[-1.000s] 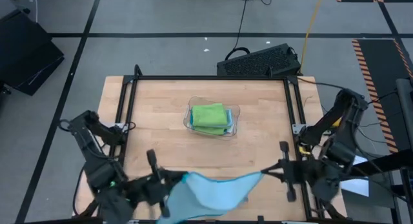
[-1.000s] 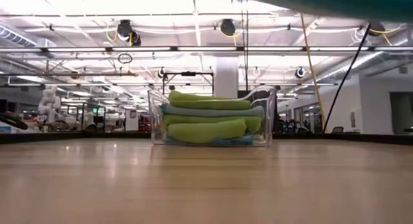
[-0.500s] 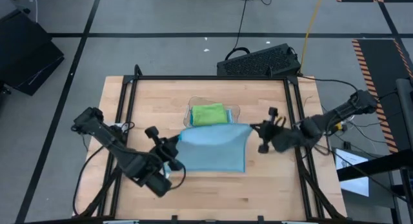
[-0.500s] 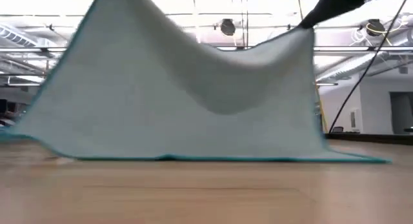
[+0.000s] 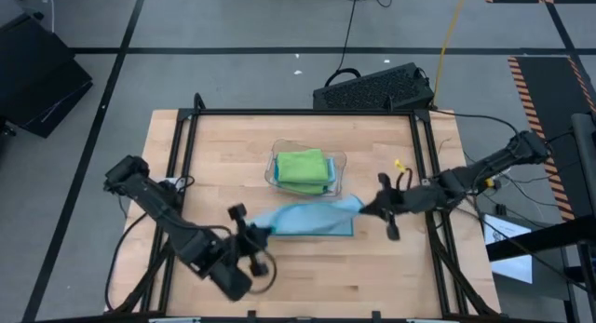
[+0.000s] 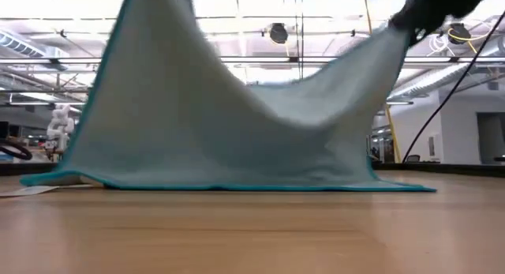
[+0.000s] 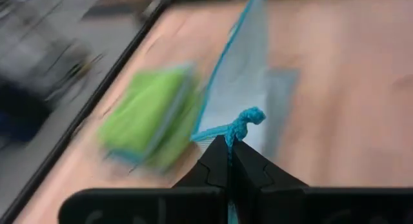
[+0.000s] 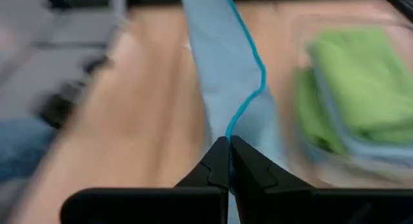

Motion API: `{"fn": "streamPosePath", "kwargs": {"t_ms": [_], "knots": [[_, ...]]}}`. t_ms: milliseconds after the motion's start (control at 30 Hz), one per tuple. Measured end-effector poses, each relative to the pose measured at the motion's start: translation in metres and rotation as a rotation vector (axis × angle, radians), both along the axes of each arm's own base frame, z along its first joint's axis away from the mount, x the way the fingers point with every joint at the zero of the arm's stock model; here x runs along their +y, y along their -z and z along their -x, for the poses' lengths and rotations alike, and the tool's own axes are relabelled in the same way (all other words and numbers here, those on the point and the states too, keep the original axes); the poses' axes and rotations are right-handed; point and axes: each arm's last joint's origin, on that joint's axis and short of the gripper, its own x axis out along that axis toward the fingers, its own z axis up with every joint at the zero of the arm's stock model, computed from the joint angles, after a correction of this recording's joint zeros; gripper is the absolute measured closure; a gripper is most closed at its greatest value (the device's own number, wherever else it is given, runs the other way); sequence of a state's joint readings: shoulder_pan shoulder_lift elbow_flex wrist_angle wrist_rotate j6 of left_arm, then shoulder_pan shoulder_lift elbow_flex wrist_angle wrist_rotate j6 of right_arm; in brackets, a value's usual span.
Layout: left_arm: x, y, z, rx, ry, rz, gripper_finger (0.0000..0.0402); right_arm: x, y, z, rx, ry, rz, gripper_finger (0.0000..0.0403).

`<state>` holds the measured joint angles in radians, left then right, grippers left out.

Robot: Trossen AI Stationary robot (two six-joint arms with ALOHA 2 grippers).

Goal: Fold microfiber towels
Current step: Fold the blue microfiber cloth

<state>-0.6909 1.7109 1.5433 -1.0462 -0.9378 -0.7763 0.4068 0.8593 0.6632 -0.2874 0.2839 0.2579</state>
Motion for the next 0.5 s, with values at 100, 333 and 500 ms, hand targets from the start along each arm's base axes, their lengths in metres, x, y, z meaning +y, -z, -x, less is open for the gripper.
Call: {"fn": "streamPosePath", "kwargs": {"t_ms": [100,333,500], "knots": [[-0.020,-0.029,-0.004,-0.112,0.148,0.013,0.0395,0.020,-0.019,0.005,-0.077,-0.036,-0.040,0.0403],[-0.045,-0.097,0.006,-0.280,0.319,-0.044,0.0396,0.059,-0.088,0.018,-0.276,-0.080,-0.017,0.0403],[-0.038,-0.126,0.021,-0.321,0.238,-0.062,0.0398,0.069,-0.115,0.026,-0.214,-0.109,0.014,0.0403]]}}
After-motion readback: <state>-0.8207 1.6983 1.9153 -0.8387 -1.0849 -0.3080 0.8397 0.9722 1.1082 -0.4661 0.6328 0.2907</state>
